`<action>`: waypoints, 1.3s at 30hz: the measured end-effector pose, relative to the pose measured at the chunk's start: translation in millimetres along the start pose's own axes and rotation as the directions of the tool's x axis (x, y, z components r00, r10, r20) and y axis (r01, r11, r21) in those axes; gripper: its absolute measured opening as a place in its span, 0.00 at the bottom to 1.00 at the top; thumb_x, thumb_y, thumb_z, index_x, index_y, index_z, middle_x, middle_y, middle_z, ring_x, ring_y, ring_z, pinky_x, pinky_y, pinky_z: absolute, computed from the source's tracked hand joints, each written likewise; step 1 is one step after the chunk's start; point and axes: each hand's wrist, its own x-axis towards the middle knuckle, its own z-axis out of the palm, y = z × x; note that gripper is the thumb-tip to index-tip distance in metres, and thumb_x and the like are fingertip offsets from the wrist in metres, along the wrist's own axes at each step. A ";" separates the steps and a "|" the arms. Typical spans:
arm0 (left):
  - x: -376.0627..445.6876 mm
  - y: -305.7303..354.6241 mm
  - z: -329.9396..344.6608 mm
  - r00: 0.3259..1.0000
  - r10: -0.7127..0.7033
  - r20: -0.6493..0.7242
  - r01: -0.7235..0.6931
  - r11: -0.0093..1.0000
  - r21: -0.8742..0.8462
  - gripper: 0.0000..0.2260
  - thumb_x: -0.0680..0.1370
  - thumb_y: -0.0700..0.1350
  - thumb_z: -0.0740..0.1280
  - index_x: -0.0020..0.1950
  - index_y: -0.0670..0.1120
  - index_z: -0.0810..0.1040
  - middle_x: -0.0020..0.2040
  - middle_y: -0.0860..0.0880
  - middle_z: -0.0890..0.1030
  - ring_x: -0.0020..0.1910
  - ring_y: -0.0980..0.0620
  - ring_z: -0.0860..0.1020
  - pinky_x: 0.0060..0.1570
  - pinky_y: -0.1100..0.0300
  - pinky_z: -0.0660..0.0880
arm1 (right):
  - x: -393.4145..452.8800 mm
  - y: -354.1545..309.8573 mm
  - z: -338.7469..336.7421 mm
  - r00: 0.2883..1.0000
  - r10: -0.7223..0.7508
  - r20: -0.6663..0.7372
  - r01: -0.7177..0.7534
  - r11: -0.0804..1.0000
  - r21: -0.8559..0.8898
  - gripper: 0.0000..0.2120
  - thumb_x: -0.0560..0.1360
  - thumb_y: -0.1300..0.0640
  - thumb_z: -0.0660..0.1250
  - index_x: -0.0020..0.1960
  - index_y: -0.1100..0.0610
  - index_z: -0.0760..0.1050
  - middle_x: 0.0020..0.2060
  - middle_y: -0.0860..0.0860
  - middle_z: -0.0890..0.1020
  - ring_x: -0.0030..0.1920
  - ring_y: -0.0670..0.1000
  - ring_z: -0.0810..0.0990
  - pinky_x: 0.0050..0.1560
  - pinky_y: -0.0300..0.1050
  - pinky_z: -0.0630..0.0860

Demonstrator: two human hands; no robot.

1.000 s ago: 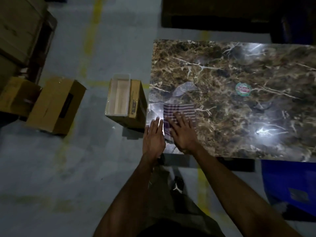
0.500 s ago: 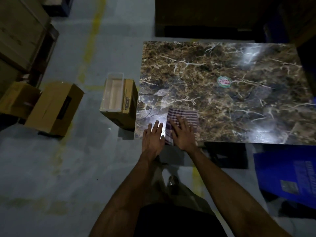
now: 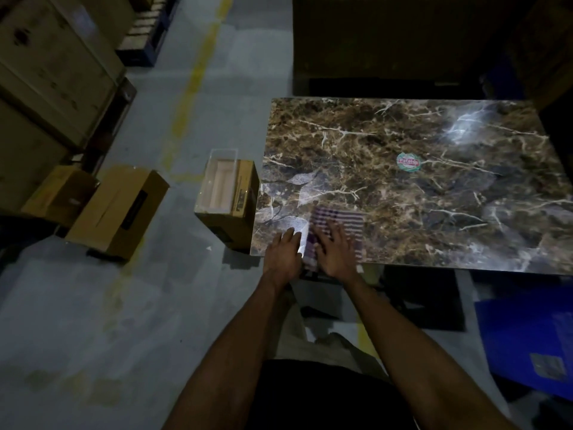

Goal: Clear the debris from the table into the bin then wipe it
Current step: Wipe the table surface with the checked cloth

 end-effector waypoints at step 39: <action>136.3 -64.5 -101.5 0.977 0.134 0.166 -0.142 0.989 0.032 0.62 0.63 0.62 0.82 0.84 0.44 0.47 0.84 0.42 0.48 0.83 0.40 0.50 0.77 0.37 0.56 | 27.7 20.7 -29.8 0.998 0.000 -0.062 0.001 1.000 0.020 0.28 0.85 0.42 0.49 0.83 0.47 0.57 0.82 0.51 0.59 0.82 0.58 0.57 0.76 0.65 0.60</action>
